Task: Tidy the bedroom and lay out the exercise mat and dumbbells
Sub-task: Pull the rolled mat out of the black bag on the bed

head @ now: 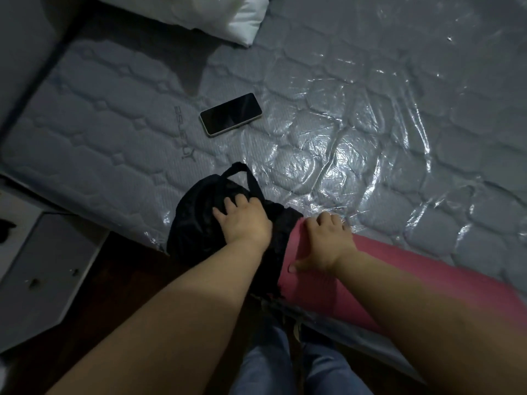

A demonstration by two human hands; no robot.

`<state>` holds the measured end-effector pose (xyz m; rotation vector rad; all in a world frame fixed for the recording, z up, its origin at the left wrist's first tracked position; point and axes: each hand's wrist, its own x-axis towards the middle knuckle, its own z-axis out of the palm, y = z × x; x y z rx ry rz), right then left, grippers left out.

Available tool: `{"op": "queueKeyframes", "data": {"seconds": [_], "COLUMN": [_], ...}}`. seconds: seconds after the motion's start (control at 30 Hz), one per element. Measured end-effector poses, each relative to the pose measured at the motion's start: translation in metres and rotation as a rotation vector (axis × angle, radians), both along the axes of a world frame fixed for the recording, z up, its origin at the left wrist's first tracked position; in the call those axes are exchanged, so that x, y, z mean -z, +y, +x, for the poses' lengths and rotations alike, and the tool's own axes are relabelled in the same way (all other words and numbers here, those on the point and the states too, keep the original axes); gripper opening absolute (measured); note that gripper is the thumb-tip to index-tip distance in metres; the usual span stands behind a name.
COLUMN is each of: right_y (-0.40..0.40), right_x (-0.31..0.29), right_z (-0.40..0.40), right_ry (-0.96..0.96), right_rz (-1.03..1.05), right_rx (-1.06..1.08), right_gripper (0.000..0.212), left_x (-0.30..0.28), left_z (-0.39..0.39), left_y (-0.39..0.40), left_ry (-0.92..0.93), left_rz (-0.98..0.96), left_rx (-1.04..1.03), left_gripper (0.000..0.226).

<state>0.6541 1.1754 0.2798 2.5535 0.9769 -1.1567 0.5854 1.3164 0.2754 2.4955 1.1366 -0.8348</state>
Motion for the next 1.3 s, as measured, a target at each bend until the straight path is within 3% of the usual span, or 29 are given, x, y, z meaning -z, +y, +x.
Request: {"op": "queueKeyframes", "data": {"seconds": [0.1,0.27,0.4,0.47,0.6,0.73,0.9,1.07,1.17,1.3], "right_y": [-0.01,-0.014,-0.008,-0.002,0.011,0.016,0.007,0.011,0.013,0.021], "right_x": [0.004,0.002,0.005,0.006,0.01,0.013,0.018,0.013,0.004,-0.013], "right_z": [-0.011,-0.021,-0.027,-0.024,-0.018,-0.023,-0.039,-0.035,-0.019,0.023], "right_ry": [0.088,0.041,0.039,0.049,0.18,0.214,0.118,0.129,0.108,-0.074], "right_rz": [0.061,0.035,-0.061,-0.099,-0.03,0.0,0.076,0.139,0.153,0.157], "right_rx": [0.054,0.006,-0.06,-0.1,-0.054,-0.094,-0.121,-0.053,-0.058,-0.037], "right_gripper": [0.104,0.095,0.13,0.139,0.137,0.137,0.123,0.085,0.076,0.078], "left_x": [0.0,-0.004,-0.008,-0.009,-0.005,0.01,0.018,0.013,0.002,-0.02], "left_z": [-0.01,-0.039,-0.049,-0.044,-0.032,-0.029,-0.025,-0.033,-0.027,0.001], "left_y": [0.013,0.067,0.067,0.054,0.042,0.038,0.04,0.047,0.061,0.073], "left_ry": [0.02,0.038,0.038,0.015,-0.031,0.096,0.089,0.021,-0.052,-0.268], "left_rz": [0.03,0.151,0.15,0.132,0.01,0.084,0.077,0.118,0.064,0.04], "left_rx": [0.106,0.119,0.037,0.022,-0.167,-0.014,0.118,0.246,0.082,-0.152], "left_gripper": [0.028,0.028,0.026,0.029,0.045,0.064,0.024,0.022,0.027,0.03]}}
